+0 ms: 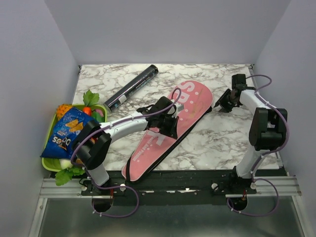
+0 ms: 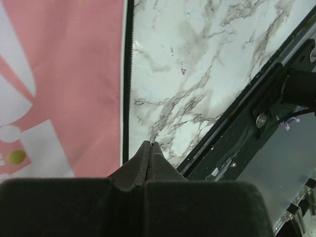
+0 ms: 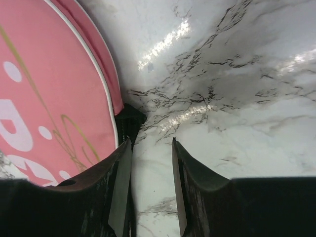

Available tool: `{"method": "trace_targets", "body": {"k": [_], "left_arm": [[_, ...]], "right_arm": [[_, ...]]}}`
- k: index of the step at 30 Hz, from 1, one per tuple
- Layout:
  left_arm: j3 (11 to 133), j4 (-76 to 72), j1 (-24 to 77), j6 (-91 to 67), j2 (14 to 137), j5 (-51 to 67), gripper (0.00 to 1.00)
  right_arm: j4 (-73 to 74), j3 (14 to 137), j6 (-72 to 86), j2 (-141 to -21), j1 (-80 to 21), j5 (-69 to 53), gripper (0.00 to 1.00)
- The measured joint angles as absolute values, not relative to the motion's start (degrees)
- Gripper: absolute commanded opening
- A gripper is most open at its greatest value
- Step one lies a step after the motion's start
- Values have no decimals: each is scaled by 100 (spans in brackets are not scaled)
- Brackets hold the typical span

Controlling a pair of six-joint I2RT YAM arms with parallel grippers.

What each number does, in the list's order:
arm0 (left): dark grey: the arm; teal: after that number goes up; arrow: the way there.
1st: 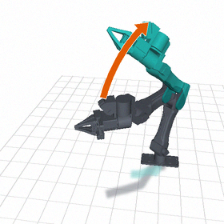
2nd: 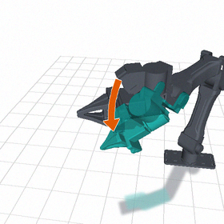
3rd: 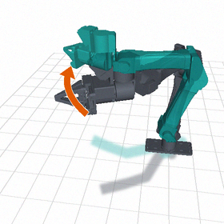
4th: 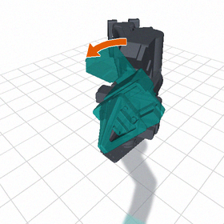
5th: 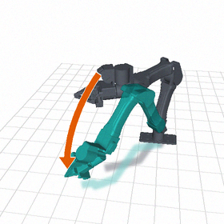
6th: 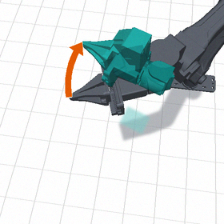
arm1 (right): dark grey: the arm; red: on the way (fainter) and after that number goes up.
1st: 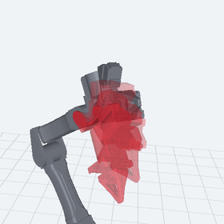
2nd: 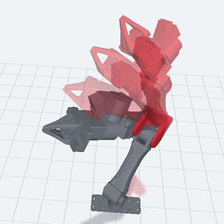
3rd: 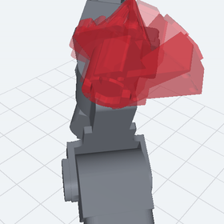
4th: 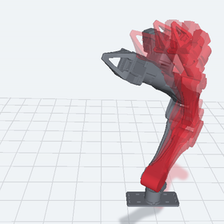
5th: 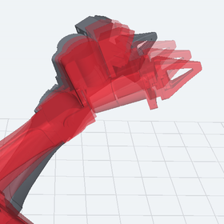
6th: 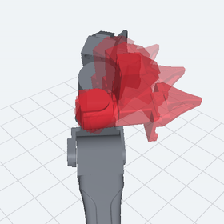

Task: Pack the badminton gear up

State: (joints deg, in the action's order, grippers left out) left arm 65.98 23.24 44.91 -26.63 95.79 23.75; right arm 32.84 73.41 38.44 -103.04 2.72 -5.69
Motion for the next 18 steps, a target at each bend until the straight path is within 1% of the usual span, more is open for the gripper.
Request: {"method": "trace_targets", "body": {"k": [4,9,13,18], "left_arm": [[6777,2182,4668,-2720,9959,2650,0],[7072,2150,4829,-2718,10687,2893,0],[7159,2231,4906,-2659,11010,2928,0],[7161,2353,4925,-2567,11177,2923,0]], "right_arm": [[3323,7380,3640,-10645,266,-895,45],[3365,7487,3594,-10739,248,-1046,45],[3369,7883,3592,-10803,248,-1041,47],[3249,8545,3570,-11281,248,-1050,48]]}}
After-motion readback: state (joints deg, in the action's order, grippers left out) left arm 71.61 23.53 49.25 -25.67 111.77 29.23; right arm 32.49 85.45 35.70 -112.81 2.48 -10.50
